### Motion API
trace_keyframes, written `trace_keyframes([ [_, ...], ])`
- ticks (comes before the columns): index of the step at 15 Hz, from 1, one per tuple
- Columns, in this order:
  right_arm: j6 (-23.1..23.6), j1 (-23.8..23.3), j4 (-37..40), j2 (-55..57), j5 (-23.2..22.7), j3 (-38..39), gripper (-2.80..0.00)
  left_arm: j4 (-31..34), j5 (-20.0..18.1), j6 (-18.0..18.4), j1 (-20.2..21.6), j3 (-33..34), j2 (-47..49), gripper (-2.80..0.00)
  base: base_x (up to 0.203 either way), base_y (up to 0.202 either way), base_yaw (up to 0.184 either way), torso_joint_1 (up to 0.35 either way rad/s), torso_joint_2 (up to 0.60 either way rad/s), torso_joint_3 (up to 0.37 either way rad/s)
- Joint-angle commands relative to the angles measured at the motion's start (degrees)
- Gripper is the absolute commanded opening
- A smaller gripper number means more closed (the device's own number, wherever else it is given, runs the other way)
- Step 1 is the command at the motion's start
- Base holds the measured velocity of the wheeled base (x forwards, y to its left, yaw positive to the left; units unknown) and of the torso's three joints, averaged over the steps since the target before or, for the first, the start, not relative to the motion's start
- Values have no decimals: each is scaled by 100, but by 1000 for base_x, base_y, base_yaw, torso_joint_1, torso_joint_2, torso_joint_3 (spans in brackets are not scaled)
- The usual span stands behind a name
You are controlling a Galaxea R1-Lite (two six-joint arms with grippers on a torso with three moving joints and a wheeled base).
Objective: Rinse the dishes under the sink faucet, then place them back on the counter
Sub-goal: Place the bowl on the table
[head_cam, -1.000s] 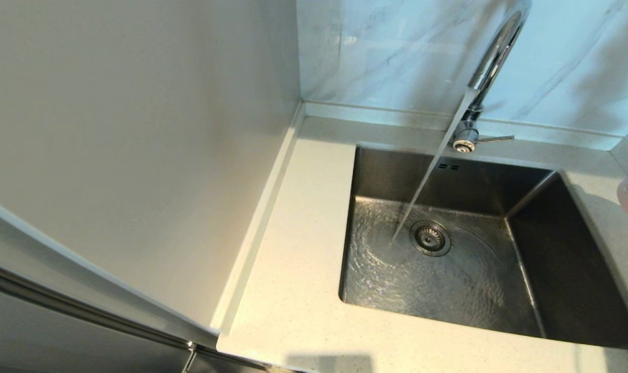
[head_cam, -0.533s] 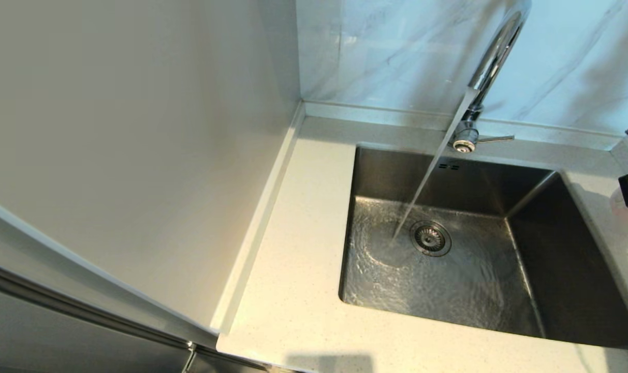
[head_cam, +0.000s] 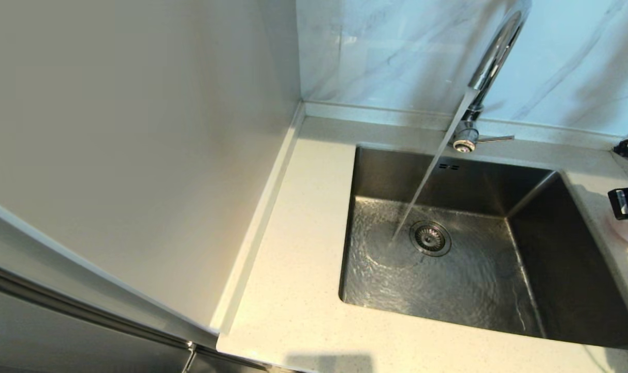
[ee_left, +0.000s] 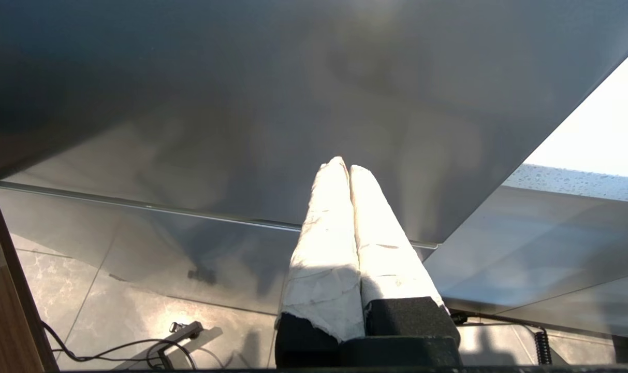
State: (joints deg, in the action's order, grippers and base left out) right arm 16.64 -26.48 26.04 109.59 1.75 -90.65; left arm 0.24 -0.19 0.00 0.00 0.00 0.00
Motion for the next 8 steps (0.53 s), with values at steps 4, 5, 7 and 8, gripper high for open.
trace_keyframes([
  [4,6,2,-77,89,9,27,0,2,-1,0,0,0,0,-280,0,0,0,0,0,0],
  [5,6,2,-153,88,18,21,0,2,1,0,0,0,0,-280,0,0,0,0,0,0],
  [7,6,1,-314,10,18,-14,0,2,-8,0,0,0,0,-280,0,0,0,0,0,0],
  [8,6,-6,-343,-63,18,-25,0,2,1,0,0,0,0,-280,0,0,0,0,0,0],
])
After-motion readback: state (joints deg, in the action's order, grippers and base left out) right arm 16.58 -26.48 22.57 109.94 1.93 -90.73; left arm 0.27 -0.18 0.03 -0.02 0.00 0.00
